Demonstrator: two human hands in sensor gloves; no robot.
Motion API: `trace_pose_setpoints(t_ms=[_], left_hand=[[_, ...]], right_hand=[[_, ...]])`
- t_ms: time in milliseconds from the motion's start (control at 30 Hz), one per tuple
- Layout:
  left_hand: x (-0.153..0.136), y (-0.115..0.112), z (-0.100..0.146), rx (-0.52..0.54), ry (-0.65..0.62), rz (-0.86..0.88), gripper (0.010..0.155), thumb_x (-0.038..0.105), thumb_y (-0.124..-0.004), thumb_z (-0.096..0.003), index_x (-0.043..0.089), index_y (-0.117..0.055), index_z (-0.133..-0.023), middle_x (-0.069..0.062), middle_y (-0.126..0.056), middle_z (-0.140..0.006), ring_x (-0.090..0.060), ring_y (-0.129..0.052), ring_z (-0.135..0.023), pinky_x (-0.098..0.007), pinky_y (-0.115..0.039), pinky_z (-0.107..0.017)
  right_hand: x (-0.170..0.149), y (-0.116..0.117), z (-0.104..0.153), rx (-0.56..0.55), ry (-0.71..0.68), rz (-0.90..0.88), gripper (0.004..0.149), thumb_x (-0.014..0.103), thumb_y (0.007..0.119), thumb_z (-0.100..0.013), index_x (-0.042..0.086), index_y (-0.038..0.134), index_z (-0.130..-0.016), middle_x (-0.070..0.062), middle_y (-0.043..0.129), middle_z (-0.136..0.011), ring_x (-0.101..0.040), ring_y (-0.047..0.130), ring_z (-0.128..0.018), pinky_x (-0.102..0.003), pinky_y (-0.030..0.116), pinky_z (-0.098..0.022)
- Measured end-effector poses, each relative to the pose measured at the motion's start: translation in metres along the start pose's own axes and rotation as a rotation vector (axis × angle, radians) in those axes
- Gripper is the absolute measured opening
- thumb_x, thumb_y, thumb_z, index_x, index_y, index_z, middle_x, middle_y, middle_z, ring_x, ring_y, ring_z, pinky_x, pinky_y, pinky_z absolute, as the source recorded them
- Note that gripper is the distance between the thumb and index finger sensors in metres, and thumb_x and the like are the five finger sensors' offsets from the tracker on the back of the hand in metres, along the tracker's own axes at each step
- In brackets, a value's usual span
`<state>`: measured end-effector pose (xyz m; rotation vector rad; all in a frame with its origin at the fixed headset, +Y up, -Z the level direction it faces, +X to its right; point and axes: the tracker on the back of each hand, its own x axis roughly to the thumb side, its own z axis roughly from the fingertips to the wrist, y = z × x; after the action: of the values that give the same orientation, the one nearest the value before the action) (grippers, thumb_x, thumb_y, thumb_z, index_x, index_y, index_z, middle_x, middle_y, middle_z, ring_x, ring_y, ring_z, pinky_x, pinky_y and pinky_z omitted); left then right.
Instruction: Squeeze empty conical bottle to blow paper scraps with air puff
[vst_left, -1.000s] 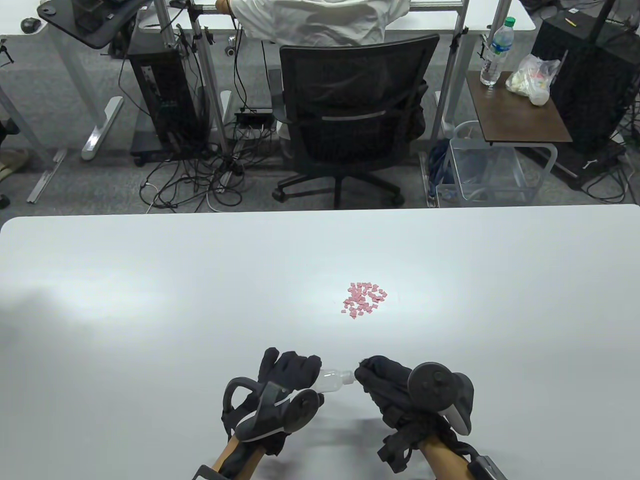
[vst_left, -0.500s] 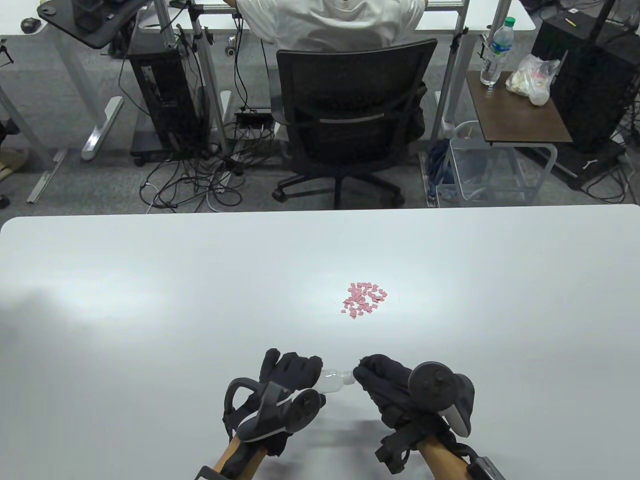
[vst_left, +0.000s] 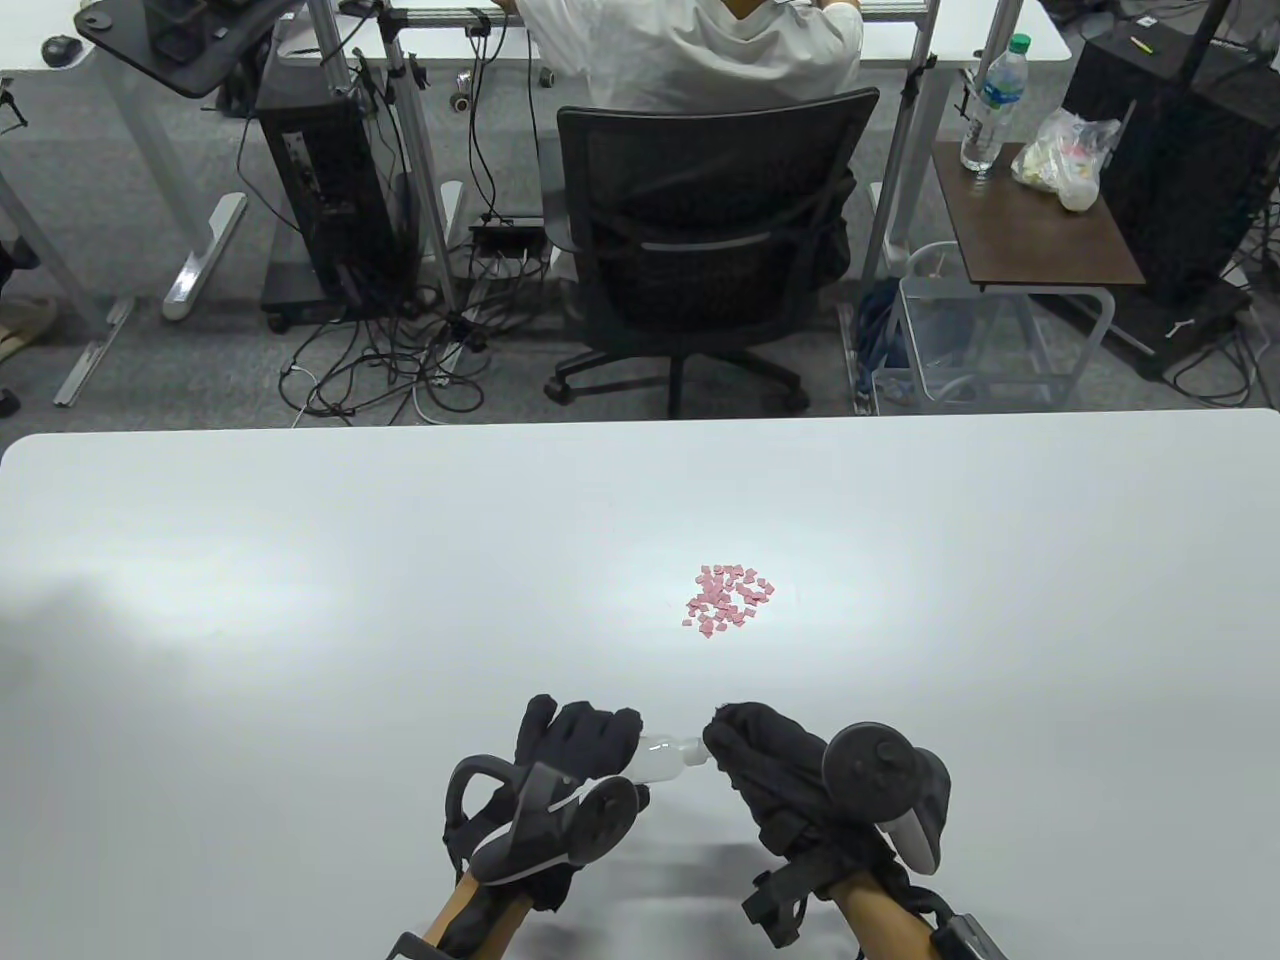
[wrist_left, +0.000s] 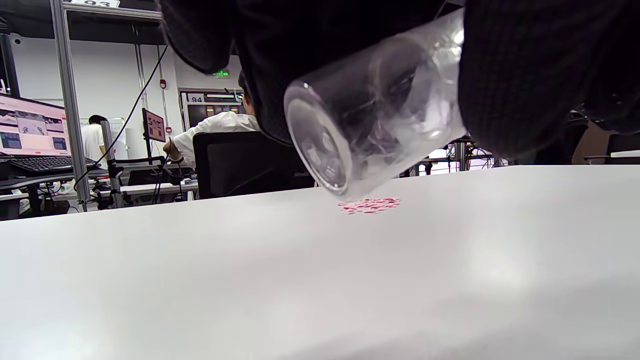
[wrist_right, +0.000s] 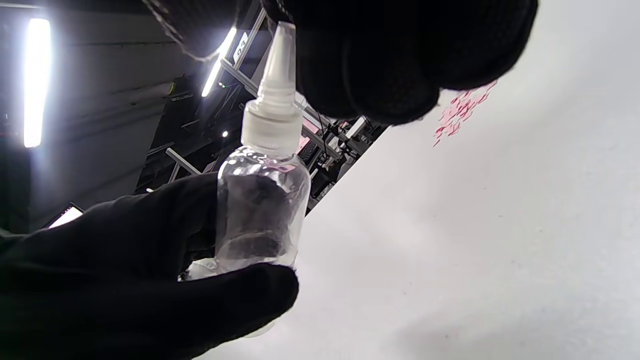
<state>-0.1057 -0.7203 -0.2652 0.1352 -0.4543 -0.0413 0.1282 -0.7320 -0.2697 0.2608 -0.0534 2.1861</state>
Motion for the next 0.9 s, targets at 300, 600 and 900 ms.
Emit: trace_pose_setpoints(t_ms=[300, 600, 900], left_hand=[[0.003, -0.003, 0.0, 0.0, -0.013, -0.011, 0.075, 0.057, -0.094, -0.0448, 0.024, -0.07, -0.107, -0.004, -0.087, -0.103, -0.03, -0.087, -0.101, -0.057, -0.054, -0.081], [-0.003, 0.003, 0.002, 0.04, 0.028, 0.032, 0.075, 0.057, -0.094, -0.0453, 0.023, -0.07, -0.108, -0.005, -0.086, -0.102, -0.031, -0.087, -0.101, -0.058, -0.054, -0.081], [-0.007, 0.003, 0.002, 0.021, 0.042, 0.031, 0.075, 0.057, -0.094, -0.0454, 0.023, -0.069, -0.108, -0.005, -0.086, -0.103, -0.031, -0.087, -0.101, -0.058, -0.053, -0.081]], right_hand=[[0.003, -0.003, -0.001, 0.06, -0.039, 0.009, 0.041, 0.022, 0.076, -0.057, 0.004, 0.078, -0.094, -0.022, 0.089, -0.08, -0.035, 0.094, -0.064, -0.057, 0.08, -0.052], [-0.004, -0.066, -0.008, -0.059, -0.022, 0.074, 0.041, 0.024, 0.079, -0.058, 0.005, 0.08, -0.094, -0.02, 0.091, -0.08, -0.034, 0.095, -0.063, -0.056, 0.08, -0.052], [-0.063, -0.145, -0.039, -0.215, 0.404, 0.524, 0.04, 0.022, 0.08, -0.057, 0.005, 0.08, -0.094, -0.021, 0.089, -0.08, -0.035, 0.093, -0.063, -0.058, 0.079, -0.053]])
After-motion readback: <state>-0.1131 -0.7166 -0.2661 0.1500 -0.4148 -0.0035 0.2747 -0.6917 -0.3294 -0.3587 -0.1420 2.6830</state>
